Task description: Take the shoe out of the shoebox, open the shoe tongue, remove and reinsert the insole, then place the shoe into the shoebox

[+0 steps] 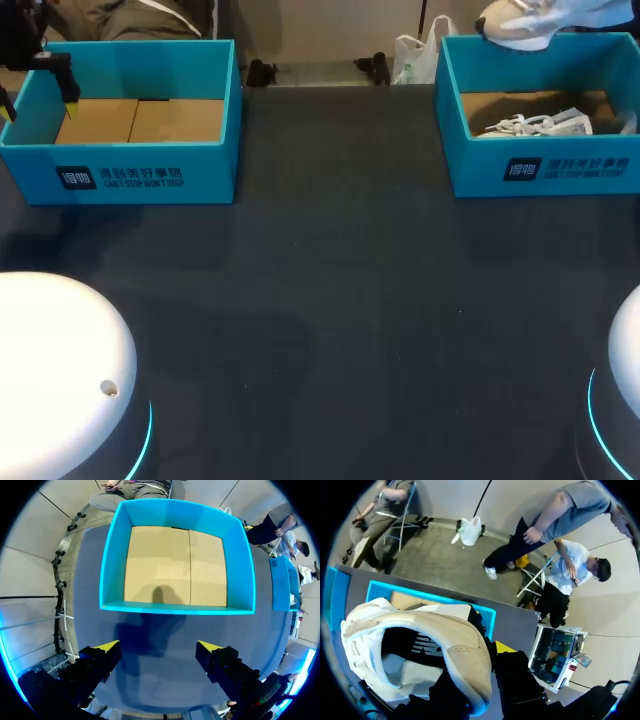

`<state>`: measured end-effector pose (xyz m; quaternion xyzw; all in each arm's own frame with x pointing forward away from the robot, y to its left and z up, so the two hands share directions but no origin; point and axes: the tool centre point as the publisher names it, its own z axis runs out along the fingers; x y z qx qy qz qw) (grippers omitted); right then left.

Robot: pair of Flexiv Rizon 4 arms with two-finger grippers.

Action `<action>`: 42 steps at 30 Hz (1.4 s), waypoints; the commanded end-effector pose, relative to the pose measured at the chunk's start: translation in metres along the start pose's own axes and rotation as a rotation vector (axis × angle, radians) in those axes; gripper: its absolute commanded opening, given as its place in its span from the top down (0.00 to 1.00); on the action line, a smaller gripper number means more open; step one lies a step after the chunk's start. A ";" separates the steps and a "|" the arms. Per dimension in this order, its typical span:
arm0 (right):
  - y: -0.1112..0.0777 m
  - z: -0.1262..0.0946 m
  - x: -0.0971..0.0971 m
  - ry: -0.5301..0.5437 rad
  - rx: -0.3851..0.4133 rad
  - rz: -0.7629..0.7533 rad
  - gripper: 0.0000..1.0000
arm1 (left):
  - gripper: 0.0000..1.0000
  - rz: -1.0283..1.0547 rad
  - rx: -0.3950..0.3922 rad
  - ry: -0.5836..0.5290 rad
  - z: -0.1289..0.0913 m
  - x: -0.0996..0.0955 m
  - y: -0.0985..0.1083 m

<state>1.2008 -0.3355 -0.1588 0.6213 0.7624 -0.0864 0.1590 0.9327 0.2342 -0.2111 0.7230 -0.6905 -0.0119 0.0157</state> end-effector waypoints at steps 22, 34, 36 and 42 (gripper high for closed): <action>-0.057 0.035 0.039 -0.071 0.032 0.214 1.00 | 0.00 0.000 0.001 -0.001 0.000 0.000 0.001; -0.060 0.038 0.035 -0.046 0.073 0.290 1.00 | 0.00 0.000 0.001 -0.001 0.000 0.000 0.001; -0.060 0.038 0.035 -0.046 0.073 0.290 1.00 | 0.00 0.000 0.001 -0.001 0.000 0.000 0.001; -0.056 0.061 0.045 -0.009 0.072 0.289 1.00 | 0.00 0.000 0.001 -0.001 0.000 0.000 0.001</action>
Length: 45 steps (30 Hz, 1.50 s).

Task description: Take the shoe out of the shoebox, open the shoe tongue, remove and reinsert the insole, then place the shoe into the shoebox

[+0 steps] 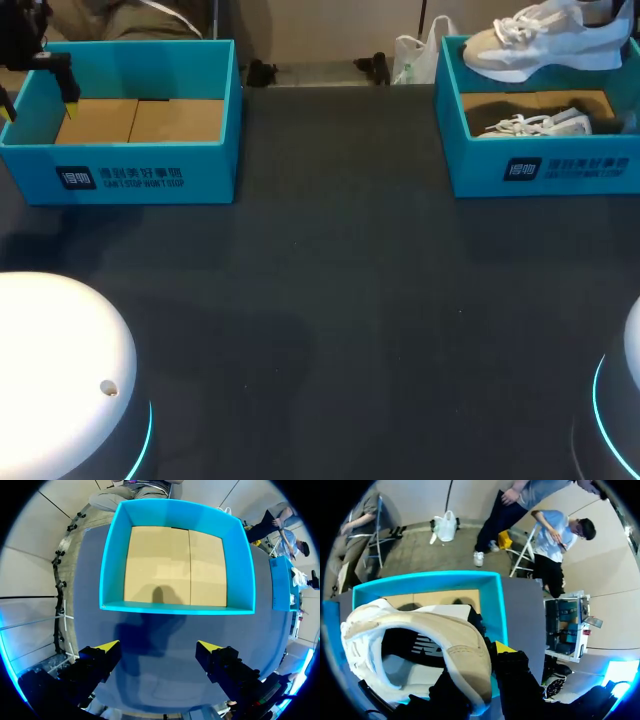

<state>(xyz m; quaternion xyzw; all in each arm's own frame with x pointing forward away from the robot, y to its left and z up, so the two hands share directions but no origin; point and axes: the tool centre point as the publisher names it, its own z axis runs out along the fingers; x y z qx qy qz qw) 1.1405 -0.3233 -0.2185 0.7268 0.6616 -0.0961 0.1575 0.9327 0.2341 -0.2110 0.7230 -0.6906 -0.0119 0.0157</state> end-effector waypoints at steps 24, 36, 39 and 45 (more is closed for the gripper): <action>-0.011 0.065 0.013 0.038 0.040 0.073 1.00 | 0.00 0.000 0.001 -0.001 0.000 0.000 0.001; 0.007 0.085 0.018 0.061 0.025 0.083 1.00 | 0.00 0.000 0.001 -0.001 0.000 0.000 0.001; 0.013 0.089 0.019 0.062 0.022 0.084 1.00 | 0.00 0.000 0.001 -0.001 0.000 0.000 0.001; 0.020 0.098 0.023 0.060 0.034 0.064 1.00 | 0.00 0.000 0.001 -0.001 0.000 0.000 0.001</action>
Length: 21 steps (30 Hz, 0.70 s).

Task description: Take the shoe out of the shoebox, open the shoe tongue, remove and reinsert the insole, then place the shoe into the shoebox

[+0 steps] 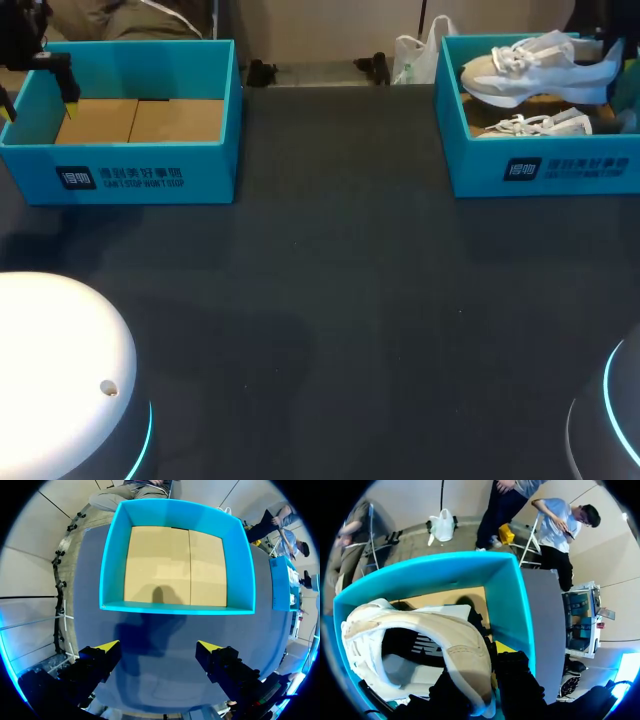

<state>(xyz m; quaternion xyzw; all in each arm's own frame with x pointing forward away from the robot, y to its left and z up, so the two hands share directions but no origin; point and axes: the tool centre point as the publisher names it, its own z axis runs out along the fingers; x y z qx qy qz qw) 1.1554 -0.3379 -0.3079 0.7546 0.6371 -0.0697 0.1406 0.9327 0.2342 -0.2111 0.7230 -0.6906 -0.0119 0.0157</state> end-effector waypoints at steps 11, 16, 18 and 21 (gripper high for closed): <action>0.012 0.030 0.012 -0.006 0.058 -0.032 1.00 | 0.00 0.000 0.001 -0.001 0.000 0.000 0.001; 0.012 0.034 0.014 -0.005 0.064 -0.045 1.00 | 0.00 0.000 0.001 -0.001 0.000 0.000 0.001; 0.012 0.036 0.014 -0.006 0.070 -0.045 1.00 | 0.00 0.000 0.001 -0.001 0.000 0.000 0.001; 0.012 0.040 0.015 -0.001 0.080 -0.047 1.00 | 0.00 0.000 0.001 -0.001 0.000 0.000 0.001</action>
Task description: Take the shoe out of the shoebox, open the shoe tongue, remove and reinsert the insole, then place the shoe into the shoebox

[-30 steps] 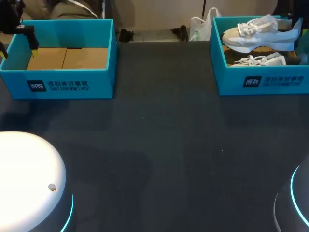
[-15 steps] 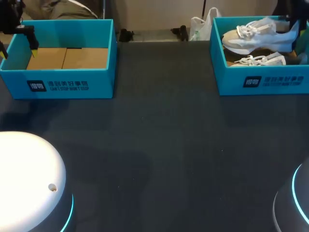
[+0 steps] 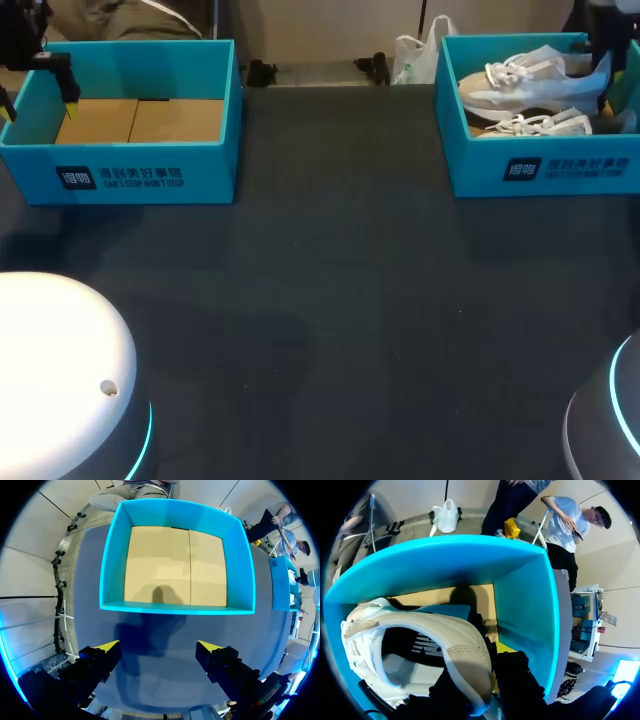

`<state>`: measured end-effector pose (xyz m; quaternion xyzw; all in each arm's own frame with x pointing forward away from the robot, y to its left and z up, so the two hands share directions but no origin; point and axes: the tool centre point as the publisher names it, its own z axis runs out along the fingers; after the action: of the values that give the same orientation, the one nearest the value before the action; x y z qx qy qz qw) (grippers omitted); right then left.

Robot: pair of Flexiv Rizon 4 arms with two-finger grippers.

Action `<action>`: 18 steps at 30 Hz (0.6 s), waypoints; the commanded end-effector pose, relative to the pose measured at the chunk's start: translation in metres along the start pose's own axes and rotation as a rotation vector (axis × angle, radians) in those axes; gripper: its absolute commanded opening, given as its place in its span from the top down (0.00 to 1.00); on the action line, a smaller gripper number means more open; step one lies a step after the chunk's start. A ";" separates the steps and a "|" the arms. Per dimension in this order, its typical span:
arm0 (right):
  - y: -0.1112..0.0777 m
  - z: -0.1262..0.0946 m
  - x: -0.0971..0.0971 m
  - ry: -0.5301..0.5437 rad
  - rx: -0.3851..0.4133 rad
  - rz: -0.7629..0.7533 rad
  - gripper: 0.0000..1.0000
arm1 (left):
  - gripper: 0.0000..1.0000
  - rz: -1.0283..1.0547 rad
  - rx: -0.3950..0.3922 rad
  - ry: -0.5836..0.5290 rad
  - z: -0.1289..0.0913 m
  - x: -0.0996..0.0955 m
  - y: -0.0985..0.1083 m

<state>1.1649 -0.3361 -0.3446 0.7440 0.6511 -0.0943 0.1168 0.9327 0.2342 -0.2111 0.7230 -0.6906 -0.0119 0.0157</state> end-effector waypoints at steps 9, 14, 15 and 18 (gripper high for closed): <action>0.007 0.012 0.010 0.012 0.032 -0.026 1.00 | 0.00 0.000 0.001 -0.001 0.000 0.000 0.001; 0.005 0.022 0.009 0.016 0.052 -0.023 1.00 | 0.00 0.000 0.001 -0.001 0.000 0.000 0.001; 0.005 0.024 0.009 0.021 0.060 -0.023 1.00 | 0.00 0.000 0.001 -0.001 0.000 0.000 0.001; 0.005 0.030 0.007 0.026 0.066 -0.024 1.00 | 0.00 0.000 0.001 -0.001 0.000 0.000 0.001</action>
<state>1.1599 -0.3342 -0.3688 0.7403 0.6581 -0.1029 0.0913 0.9327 0.2342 -0.2111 0.7230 -0.6906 -0.0119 0.0157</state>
